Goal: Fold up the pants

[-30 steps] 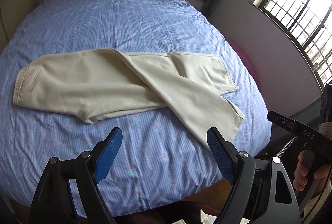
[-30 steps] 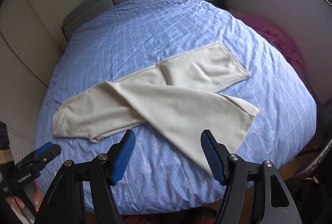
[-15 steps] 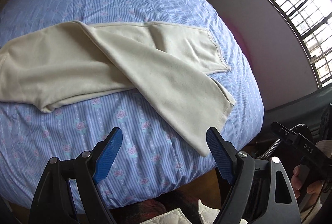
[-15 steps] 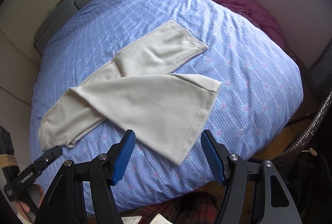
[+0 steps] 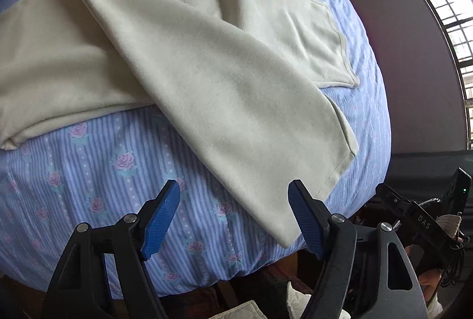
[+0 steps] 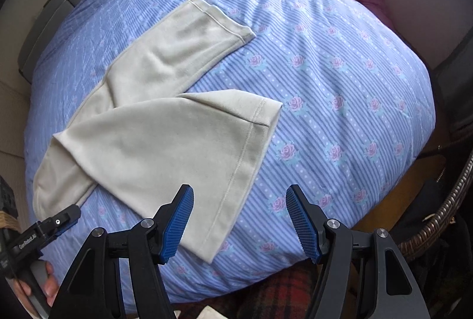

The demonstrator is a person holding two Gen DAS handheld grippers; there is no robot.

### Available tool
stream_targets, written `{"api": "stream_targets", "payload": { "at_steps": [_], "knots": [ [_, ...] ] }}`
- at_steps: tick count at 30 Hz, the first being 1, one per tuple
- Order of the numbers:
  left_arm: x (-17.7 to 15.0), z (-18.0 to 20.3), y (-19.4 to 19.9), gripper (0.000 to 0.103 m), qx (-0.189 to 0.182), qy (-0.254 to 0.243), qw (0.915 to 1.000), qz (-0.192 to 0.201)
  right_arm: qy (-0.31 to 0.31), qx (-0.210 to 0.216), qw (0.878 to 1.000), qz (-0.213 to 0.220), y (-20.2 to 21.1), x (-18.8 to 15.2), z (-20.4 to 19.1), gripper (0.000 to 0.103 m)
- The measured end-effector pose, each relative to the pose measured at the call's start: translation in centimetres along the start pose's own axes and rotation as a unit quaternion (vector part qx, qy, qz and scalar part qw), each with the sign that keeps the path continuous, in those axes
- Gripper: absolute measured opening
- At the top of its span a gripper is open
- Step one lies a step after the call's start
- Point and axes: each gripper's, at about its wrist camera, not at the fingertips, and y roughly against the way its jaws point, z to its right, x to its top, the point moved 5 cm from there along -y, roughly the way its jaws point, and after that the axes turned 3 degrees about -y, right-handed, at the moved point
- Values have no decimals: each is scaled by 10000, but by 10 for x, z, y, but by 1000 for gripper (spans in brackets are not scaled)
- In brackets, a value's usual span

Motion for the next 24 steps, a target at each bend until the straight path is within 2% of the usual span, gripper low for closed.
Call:
{"api": "stream_targets", "payload": {
  "at_steps": [5,11,15,17,18,19,20,23,24],
  "knots": [
    [7,-2,-41,69,183,426,9988,-150,227,-131,9989,-397,-43,28,16,66],
    [8,-16,-69,67,442,1084,9929,-210,428,-17,9953,-874,-88,59,24,66],
    [3,-22,-86,64,314,1447,9883,-357,578,-66,9904,-1256,-112,71,25,65],
    [3,-23,-94,54,299,1555,9866,-401,654,-76,9882,-1381,-120,73,25,57],
    [3,-24,-96,48,339,1580,9860,-408,669,-60,9876,-1418,-122,74,26,56],
    [4,-23,-96,28,350,1602,9856,-423,675,-31,9875,-1423,-123,75,26,54],
    [6,-19,-92,12,265,1612,9857,-424,672,-1,9877,-1410,-124,77,26,44],
    [20,4,-67,11,177,1289,9913,-197,808,-23,9879,-1326,-121,85,22,17],
    [25,13,-55,11,116,1181,9929,-76,836,-18,9882,-1281,-117,88,22,14]
  ]
}}
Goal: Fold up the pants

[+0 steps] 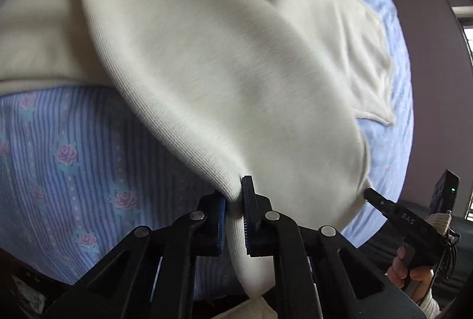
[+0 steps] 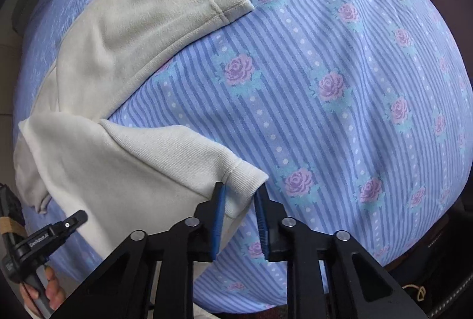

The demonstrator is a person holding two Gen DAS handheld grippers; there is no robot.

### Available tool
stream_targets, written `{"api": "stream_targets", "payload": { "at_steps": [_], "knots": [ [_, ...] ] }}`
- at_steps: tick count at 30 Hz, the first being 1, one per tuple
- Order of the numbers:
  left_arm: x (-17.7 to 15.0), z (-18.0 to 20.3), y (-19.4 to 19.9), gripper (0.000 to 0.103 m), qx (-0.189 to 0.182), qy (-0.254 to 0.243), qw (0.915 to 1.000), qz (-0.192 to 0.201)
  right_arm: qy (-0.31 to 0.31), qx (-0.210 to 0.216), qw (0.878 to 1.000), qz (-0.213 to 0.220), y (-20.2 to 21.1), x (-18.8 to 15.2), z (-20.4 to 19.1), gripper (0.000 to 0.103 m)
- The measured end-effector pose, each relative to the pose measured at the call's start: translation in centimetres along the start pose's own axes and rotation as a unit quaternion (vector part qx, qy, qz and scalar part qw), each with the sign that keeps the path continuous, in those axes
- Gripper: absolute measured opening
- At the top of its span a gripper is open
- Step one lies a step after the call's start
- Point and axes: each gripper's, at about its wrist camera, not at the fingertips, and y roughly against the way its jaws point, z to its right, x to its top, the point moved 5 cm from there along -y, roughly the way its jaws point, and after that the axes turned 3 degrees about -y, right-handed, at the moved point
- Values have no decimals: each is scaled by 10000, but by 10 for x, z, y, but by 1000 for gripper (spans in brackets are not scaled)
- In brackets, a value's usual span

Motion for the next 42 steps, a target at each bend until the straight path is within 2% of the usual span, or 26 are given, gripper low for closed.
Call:
{"api": "stream_targets", "payload": {
  "at_steps": [3,6,10,12,13,14,16,19,21,23,26,31,33,34,37,38,40,41,42],
  "knots": [
    [21,36,40,11,-322,-281,9982,421,-176,268,9995,33,15,6,4,10],
    [60,74,69,11,-449,-735,9931,791,-266,244,9984,434,42,20,14,8],
    [129,134,67,11,-383,-1301,9855,1019,-352,279,9943,969,78,59,21,9],
    [163,156,55,11,-157,-1515,9830,1028,-234,353,9925,1147,94,82,19,19],
    [179,163,46,11,-16,-1566,9830,963,-134,366,9912,1267,102,89,15,32],
    [193,167,37,11,93,-1588,9834,871,-26,363,9896,1393,106,96,11,40],
    [215,167,20,11,240,-1579,9849,669,159,312,9864,1603,115,108,-5,41],
    [240,168,-8,12,519,-1549,9859,376,297,377,9844,1692,122,118,-17,41],
    [248,172,-22,12,683,-1574,9849,231,354,423,9847,1655,119,120,-25,41],
    [254,175,-29,24,741,-1578,9846,131,440,366,9852,1614,113,119,-32,41],
    [260,178,-32,39,605,-1359,9889,-47,526,397,9864,1504,104,117,-41,41],
    [264,176,-20,47,370,-1244,9915,-57,529,453,9888,1320,96,117,-48,41],
    [264,177,-16,57,134,-1252,9917,-241,637,504,9880,1315,97,117,-55,45],
    [265,179,-15,63,14,-1241,9916,-366,732,486,9872,1330,98,117,-59,50],
    [269,182,-13,65,47,-1193,9907,-658,993,406,9845,1388,98,119,-73,52],
    [268,184,-14,68,107,-1288,9885,-785,1040,417,9844,1356,97,120,-78,52],
    [262,186,-21,74,476,-1734,9747,-1326,1109,476,9839,1321,96,122,-86,52],
    [258,184,-23,73,743,-1912,9662,-1565,1145,462,9833,1336,96,122,-91,52],
    [257,183,-19,72,855,-2041,9624,-1573,1190,449,9825,1360,98,122,-94,52]
  ]
}}
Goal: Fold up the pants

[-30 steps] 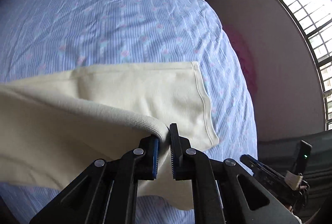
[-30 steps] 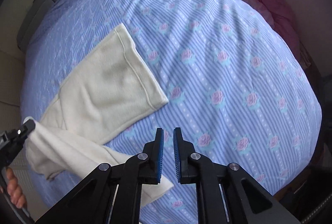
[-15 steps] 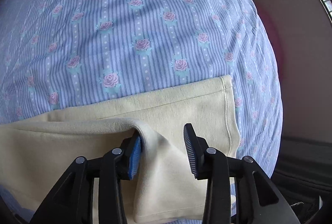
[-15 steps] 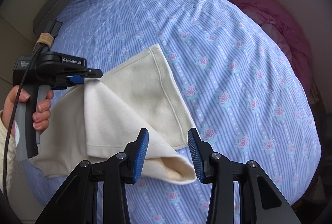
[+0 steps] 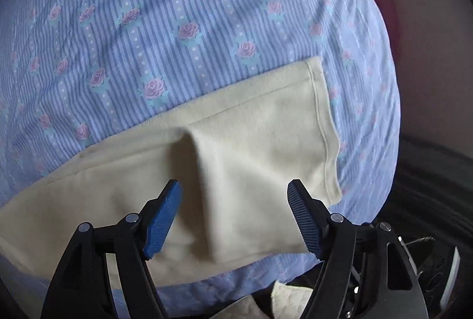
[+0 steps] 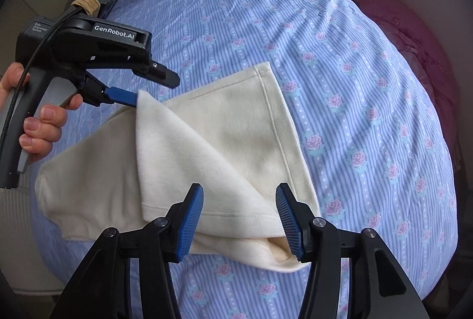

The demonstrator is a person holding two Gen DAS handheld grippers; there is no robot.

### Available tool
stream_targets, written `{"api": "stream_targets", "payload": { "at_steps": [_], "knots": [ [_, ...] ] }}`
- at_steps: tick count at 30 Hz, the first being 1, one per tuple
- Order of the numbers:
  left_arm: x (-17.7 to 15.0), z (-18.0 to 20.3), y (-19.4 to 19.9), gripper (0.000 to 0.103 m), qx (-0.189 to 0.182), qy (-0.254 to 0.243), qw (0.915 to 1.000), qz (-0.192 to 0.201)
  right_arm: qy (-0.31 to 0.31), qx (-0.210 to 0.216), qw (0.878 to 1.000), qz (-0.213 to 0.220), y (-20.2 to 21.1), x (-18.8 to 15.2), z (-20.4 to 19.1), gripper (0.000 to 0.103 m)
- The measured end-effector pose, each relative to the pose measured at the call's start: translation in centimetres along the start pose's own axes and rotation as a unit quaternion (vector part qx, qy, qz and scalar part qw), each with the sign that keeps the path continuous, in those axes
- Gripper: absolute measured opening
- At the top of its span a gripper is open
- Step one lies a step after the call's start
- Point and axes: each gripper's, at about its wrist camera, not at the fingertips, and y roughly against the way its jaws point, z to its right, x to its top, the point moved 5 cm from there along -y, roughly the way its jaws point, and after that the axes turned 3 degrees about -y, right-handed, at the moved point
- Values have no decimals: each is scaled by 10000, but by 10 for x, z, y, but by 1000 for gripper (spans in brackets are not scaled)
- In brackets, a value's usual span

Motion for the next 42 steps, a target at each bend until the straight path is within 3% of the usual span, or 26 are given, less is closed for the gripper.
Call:
{"api": "stream_targets", "payload": {
  "at_steps": [3,6,9,12,15,19,25,26,27,28,29,32,37,40,42],
  "knots": [
    [-3,-7,34,72,-1,-157,9972,727,183,28,9998,51,4,1,-12,52],
    [-20,-24,74,77,243,-85,9873,1568,351,105,9993,56,5,0,-24,52],
    [-55,-48,89,81,565,29,9788,1966,641,302,9975,-19,-1,-5,-44,52],
    [-101,-79,73,81,1111,197,9739,1970,1122,390,9926,-251,-19,-16,-70,52],
    [-149,-111,44,81,1426,539,9737,1695,1663,357,9835,-623,-47,-34,-98,52],
    [-204,-135,6,80,948,1266,9782,1344,2497,87,9642,-887,-85,-57,-135,52],
    [-241,-140,-14,80,701,1749,9735,1298,3567,-1103,9254,-652,-120,-72,-147,51],
    [-242,-138,-14,80,675,1771,9728,1334,3644,-1147,9223,-592,-121,-72,-146,41],
    [-242,-136,-13,80,646,1792,9719,1384,3623,-1090,9238,-584,-119,-70,-144,30],
    [-242,-135,-11,80,608,1819,9707,1446,3503,-981,9291,-662,-117,-66,-140,10],
    [-241,-133,-8,80,566,1846,9695,1507,3313,-915,9368,-654,-111,-59,-136,10],
    [-233,-129,3,80,454,1895,9658,1711,2752,-867,9574,-74,-76,-21,-121,10],
    [-216,-121,18,80,267,1901,9615,1964,1890,-1060,9727,830,-25,82,-77,10],
    [-203,-111,24,80,270,1820,9602,2103,1507,-1117,9782,896,-29,131,-44,10],
    [-194,-103,25,80,308,1749,9606,2138,1436,-1124,9803,754,-42,146,-34,9]
  ]
}}
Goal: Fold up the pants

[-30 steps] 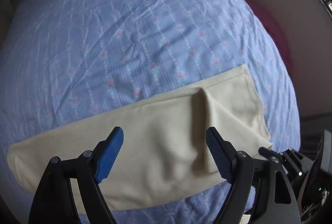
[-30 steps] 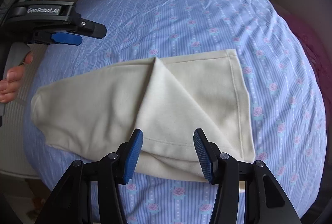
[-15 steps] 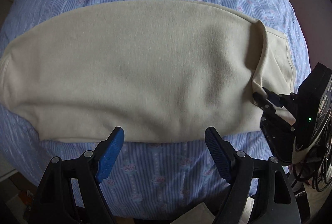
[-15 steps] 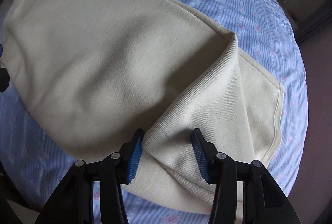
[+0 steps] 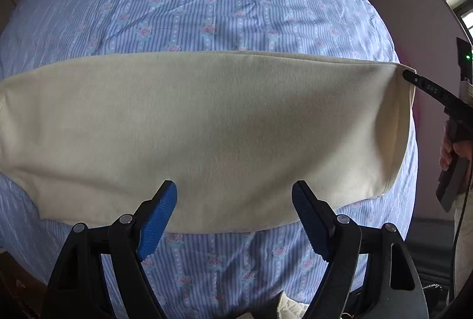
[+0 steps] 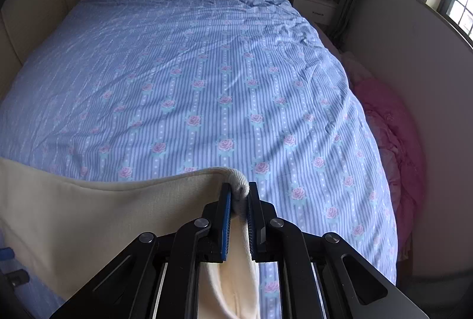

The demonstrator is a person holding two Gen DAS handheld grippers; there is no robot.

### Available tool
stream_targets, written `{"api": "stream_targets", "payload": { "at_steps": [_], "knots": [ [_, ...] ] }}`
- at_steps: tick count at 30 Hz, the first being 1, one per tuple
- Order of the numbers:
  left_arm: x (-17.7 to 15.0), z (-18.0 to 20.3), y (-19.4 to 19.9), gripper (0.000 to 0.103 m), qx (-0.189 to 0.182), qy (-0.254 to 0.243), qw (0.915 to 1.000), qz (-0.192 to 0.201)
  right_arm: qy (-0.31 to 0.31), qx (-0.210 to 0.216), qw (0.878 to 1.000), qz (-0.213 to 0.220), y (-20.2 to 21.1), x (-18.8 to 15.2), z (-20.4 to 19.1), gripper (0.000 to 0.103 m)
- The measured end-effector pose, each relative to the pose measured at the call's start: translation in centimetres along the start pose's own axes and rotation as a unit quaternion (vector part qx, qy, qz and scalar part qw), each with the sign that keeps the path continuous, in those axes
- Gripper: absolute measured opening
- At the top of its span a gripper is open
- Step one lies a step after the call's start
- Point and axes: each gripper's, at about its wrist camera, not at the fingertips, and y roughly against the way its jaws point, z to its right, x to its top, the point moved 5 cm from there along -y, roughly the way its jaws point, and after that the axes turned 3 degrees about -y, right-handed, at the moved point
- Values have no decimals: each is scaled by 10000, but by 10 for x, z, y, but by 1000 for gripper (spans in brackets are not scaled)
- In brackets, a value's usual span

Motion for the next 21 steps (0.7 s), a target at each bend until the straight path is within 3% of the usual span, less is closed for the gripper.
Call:
{"api": "stream_targets", "payload": {
  "at_steps": [6,9,11,13,16,21],
  "knots": [
    [1,13,1,80,92,-130,9999,50,286,-489,9969,-552,-53,-13,0,12],
    [-3,10,5,80,255,-110,9995,121,113,-985,9939,-484,-51,-18,14,36],
    [-9,5,9,80,333,-40,9993,184,-77,-1206,9924,-220,-33,-18,28,70],
    [-14,0,15,80,323,70,9991,267,-244,-1272,9916,11,-10,-18,39,71],
    [-23,-6,31,80,258,249,9980,512,-136,-1021,9943,263,30,-25,39,71],
    [-42,-19,71,80,276,412,9933,1041,158,-233,9970,727,107,-54,3,71]
  ]
}}
